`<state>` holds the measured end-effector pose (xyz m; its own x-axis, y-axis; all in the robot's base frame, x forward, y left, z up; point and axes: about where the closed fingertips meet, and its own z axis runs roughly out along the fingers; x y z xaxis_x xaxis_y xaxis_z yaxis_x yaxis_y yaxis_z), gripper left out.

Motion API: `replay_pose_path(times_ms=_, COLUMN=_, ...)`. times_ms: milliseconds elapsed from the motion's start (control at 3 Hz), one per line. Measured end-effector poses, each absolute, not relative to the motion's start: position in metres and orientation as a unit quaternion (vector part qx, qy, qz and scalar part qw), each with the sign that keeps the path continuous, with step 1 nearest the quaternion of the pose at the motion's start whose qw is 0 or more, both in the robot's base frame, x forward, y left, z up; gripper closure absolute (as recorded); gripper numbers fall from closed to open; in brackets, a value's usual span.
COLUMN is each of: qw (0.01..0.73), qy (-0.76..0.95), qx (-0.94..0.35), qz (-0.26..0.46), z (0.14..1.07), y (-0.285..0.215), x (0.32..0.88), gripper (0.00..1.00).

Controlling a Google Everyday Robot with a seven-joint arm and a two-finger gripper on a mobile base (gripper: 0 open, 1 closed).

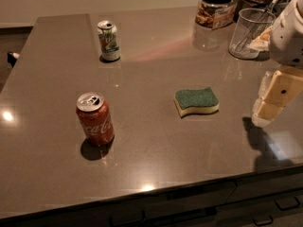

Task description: Move sponge near 7up can

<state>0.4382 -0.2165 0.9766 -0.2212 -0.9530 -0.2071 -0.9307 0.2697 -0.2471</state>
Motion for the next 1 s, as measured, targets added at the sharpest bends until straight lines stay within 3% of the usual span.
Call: replay_pose_path(times_ms=1000, qw=0.167, qy=0.771, qx=-0.614, qz=-0.021, z=0.957, y=-0.205, x=0.466, gripper=0.00)
